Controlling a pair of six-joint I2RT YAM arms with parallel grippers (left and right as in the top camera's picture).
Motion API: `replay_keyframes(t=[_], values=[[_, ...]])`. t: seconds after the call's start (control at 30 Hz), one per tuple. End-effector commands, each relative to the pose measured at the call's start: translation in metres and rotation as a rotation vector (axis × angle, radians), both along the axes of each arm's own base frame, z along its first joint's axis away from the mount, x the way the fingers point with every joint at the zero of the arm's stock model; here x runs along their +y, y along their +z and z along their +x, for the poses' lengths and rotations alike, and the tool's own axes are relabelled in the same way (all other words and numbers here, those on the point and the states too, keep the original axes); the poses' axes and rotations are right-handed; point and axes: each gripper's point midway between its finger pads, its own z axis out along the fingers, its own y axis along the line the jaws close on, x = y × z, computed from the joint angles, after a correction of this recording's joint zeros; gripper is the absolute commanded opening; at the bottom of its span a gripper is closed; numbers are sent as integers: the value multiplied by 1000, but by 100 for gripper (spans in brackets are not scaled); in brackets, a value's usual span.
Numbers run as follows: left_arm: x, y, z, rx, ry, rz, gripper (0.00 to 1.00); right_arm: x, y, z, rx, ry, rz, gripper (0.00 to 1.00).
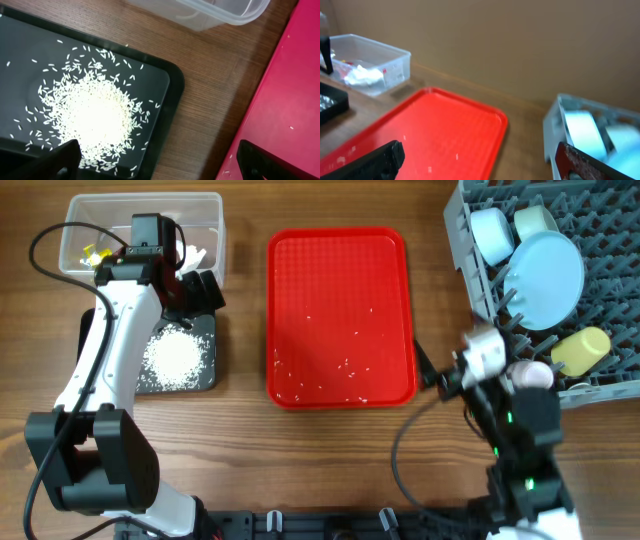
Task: Sort waste into correct bins and load items into the dishwasher rack
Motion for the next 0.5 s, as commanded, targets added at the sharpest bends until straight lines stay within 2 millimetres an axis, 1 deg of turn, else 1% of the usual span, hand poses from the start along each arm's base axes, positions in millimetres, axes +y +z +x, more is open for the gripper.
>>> replay_keyframes(t=[0.0, 0.07, 0.13, 0.27, 0.37, 0.43, 0.47], values=[[-1, -4, -1, 11, 15, -12, 100, -9, -17, -19, -55, -12, 12, 100], [-1, -4, -1, 11, 15, -12, 100, -14, -30, -26, -81, -27, 16, 100], [-1, -4, -1, 11, 15, -12, 100, -19, -40, -28, -94, -51, 17, 100], [-1, -4, -1, 11, 15, -12, 100, -24, -55, -30, -90, -83, 14, 100], [-1, -4, -1, 11, 15, -12, 100, -25, -55, -34, -97, -84, 16, 100], [-1, -4, -1, 11, 15, -12, 100, -25, -45, -36, -137, -83, 22, 100], [-1, -4, -1, 11, 15, -12, 100, -25, -47, -37, -129, -82, 21, 100]])
